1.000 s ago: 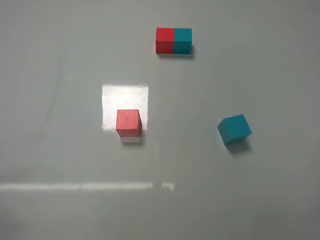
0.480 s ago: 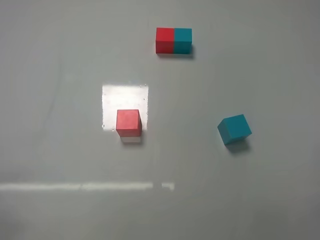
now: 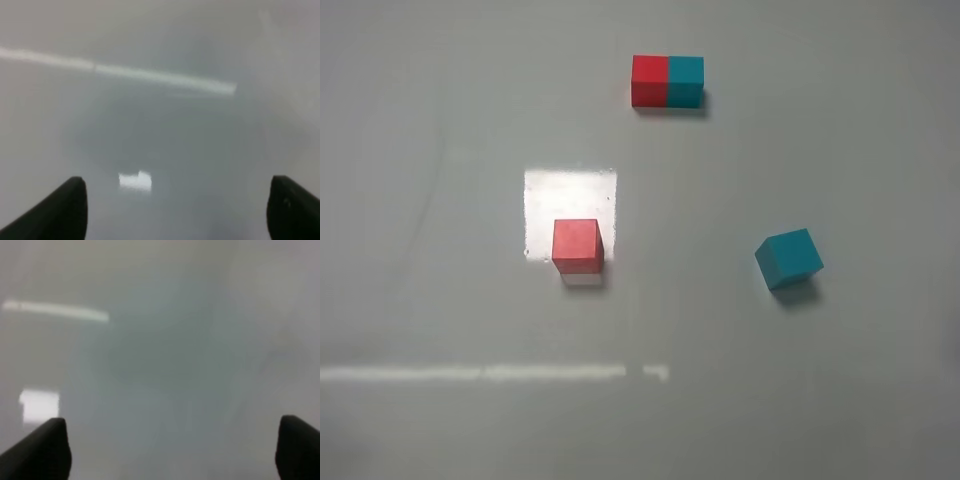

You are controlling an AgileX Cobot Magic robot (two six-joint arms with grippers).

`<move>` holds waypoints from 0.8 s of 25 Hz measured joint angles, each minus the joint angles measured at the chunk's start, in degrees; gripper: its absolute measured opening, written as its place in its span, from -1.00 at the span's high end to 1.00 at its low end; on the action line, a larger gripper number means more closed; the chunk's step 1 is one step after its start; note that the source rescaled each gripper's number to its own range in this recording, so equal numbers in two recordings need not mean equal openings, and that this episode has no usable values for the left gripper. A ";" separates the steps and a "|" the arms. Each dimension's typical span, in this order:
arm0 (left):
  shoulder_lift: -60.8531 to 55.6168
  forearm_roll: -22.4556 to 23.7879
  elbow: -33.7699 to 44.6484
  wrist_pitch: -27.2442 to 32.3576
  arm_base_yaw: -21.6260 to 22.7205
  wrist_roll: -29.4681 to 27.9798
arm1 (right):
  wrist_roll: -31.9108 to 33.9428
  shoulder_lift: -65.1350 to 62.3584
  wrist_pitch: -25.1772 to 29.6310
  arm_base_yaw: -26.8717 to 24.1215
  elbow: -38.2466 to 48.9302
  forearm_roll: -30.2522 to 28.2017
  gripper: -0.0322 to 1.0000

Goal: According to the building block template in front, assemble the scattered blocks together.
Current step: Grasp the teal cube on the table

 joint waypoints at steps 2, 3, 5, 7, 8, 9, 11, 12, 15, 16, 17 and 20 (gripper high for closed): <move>0.00 0.00 0.00 0.00 0.00 0.00 | -3.89 3.77 -0.19 2.75 -3.49 -0.05 -0.78; 0.00 0.00 0.00 0.00 0.00 0.00 | -6.31 5.56 -0.19 4.53 -4.97 -0.15 -0.78; 0.00 0.00 0.00 0.00 0.00 0.00 | -11.43 8.60 -0.07 8.17 -8.30 -0.47 -0.78; 0.00 0.00 0.00 0.00 0.00 0.00 | -17.48 11.30 0.20 12.02 -10.98 -0.69 -0.84; 0.00 0.00 0.00 0.00 0.00 0.00 | -19.58 12.59 0.19 13.98 -12.20 -0.69 -0.88; 0.00 0.00 0.00 0.00 0.00 0.00 | -21.64 13.86 0.28 15.68 -13.34 -0.69 -0.92; 0.00 0.00 0.00 0.00 0.00 0.00 | -24.85 16.27 1.17 18.37 -15.20 -0.85 -0.98; 0.00 0.00 0.00 0.00 0.00 0.00 | -25.96 17.55 1.48 19.79 -15.90 -1.06 -0.98; 0.00 0.00 0.00 0.00 0.00 0.00 | -28.50 21.10 1.49 24.40 -17.04 -3.37 -0.99; 0.00 0.00 0.00 0.00 0.00 0.00 | -28.78 22.30 1.49 26.41 -17.32 -5.13 -0.99; 0.00 0.00 0.00 0.00 0.00 0.00 | -28.82 23.47 1.54 28.62 -17.66 -7.23 -0.99; 0.00 0.00 0.00 0.00 0.00 0.00 | -28.28 26.76 1.54 35.64 -18.41 -13.40 -1.00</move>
